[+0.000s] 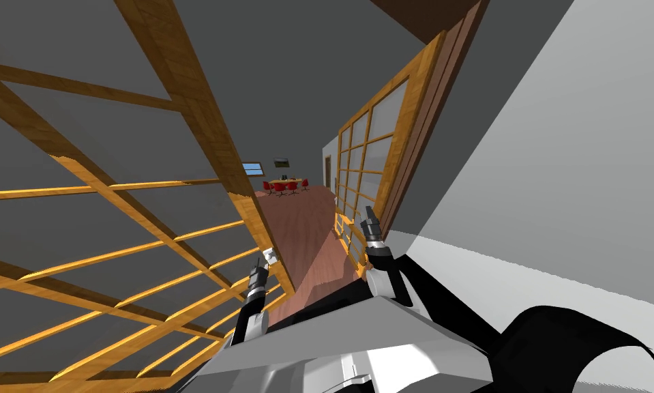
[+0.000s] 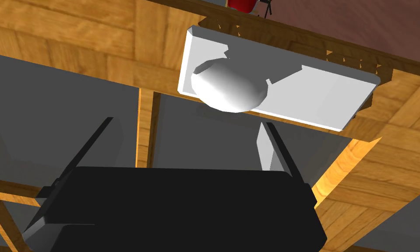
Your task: Push the door open
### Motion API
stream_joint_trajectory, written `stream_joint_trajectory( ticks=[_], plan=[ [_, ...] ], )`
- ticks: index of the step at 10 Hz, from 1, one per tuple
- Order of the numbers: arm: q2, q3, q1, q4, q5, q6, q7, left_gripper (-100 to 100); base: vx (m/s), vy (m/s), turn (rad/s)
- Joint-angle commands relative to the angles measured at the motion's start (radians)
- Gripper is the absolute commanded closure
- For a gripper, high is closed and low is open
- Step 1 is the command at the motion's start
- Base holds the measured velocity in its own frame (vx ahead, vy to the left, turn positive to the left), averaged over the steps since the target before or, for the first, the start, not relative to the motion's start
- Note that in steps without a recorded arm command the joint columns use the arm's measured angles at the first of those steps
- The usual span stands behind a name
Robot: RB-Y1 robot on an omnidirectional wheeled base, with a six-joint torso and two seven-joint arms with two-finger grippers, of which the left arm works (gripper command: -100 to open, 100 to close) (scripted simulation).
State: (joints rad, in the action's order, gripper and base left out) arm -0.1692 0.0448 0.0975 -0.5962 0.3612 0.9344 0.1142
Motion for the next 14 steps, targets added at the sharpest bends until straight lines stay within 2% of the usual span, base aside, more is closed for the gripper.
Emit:
stream_joint_trajectory(
  ticks=[1, 4, 5, 7, 8, 9, 10, 12, 13, 14],
  plan=[
    [0.008, -0.003, 0.001, -0.003, 0.014, -0.001, 0.05, -100, -0.037, 0.013, -0.035],
    [0.022, -0.009, 0.001, -0.009, 0.038, -0.003, 0.129, -100, -0.047, 0.017, -0.035],
    [0.022, -0.009, 0.001, -0.009, 0.038, -0.003, 0.135, -100, -0.032, 0.014, -0.018],
    [0.036, -0.014, 0.002, -0.016, 0.063, -0.005, 0.201, -100, -0.047, 0.015, -0.046],
    [0.036, -0.014, 0.002, -0.016, 0.063, -0.005, 0.219, -100, -0.041, 0.017, -0.017],
    [0.044, -0.017, 0.002, -0.019, 0.076, -0.006, 0.253, -100, -0.039, 0.017, -0.03],
    [0.044, -0.017, 0.002, -0.019, 0.076, -0.006, 0.26, -100, -0.031, 0.011, -0.021],
    [0.059, -0.023, 0.003, -0.025, 0.101, -0.008, 0.327, -100, -0.045, 0.017, -0.043],
    [0.059, -0.023, 0.003, -0.025, 0.101, -0.008, 0.344, -100, -0.043, 0.011, -0.02],
    [0.066, -0.025, 0.003, -0.028, 0.113, -0.009, 0.379, -100, -0.042, 0.012, -0.033]
  ],
)
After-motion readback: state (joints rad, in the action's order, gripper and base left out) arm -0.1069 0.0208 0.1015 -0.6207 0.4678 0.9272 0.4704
